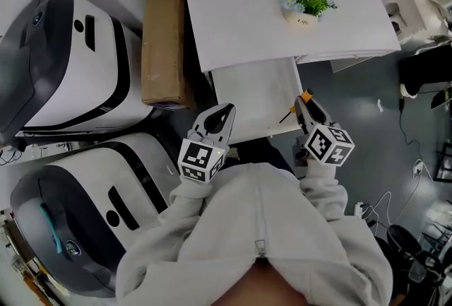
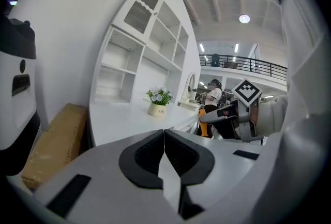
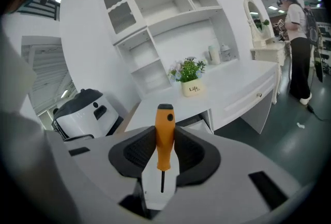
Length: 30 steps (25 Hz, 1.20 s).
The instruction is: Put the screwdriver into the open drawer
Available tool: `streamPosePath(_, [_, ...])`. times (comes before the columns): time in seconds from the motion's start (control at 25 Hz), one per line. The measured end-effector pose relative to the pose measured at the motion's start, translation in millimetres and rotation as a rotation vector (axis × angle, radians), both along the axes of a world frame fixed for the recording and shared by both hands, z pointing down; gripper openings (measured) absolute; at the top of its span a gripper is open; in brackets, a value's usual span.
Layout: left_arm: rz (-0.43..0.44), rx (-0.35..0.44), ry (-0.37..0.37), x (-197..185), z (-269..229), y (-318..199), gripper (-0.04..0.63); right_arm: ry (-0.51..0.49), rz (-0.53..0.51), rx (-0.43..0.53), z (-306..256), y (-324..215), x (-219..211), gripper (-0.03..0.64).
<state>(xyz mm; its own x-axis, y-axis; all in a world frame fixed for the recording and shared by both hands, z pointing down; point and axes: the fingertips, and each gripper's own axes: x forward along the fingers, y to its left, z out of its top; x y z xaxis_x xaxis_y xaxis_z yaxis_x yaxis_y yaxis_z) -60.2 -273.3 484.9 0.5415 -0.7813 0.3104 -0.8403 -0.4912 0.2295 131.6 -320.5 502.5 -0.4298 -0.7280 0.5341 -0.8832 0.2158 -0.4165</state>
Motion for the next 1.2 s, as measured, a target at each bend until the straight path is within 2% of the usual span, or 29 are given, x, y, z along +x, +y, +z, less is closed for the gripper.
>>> streamPosePath(0.24, [-0.073, -0.054, -0.011, -6, 15, -18, 0.017, 0.119, -0.188, -0.077, 43, -39, -15, 0.124])
streamPosePath(0.44, [-0.095, -0.097, -0.020, -3, 29, -28, 0.017, 0.101, -0.252, -0.164, 84, -63, -29, 0.124])
streamPosePath(0.68, [-0.115, -0.144, -0.037, -1, 43, -39, 0.017, -0.022, -0.201, -0.308, 132, -87, -41, 0.124])
streamPosePath(0.88, [-0.129, -0.188, -0.054, -2, 56, -44, 0.017, -0.014, -0.209, -0.365, 172, -100, -53, 0.124])
streamPosePath(1.0, [-0.152, -0.212, -0.063, -5, 62, -45, 0.017, -0.036, -0.159, -0.425, 195, -107, -54, 0.124])
streamPosePath(1.2, [-0.185, -0.247, -0.078, -9, 67, -42, 0.017, -0.163, -0.027, -0.528, 227, -120, -54, 0.124])
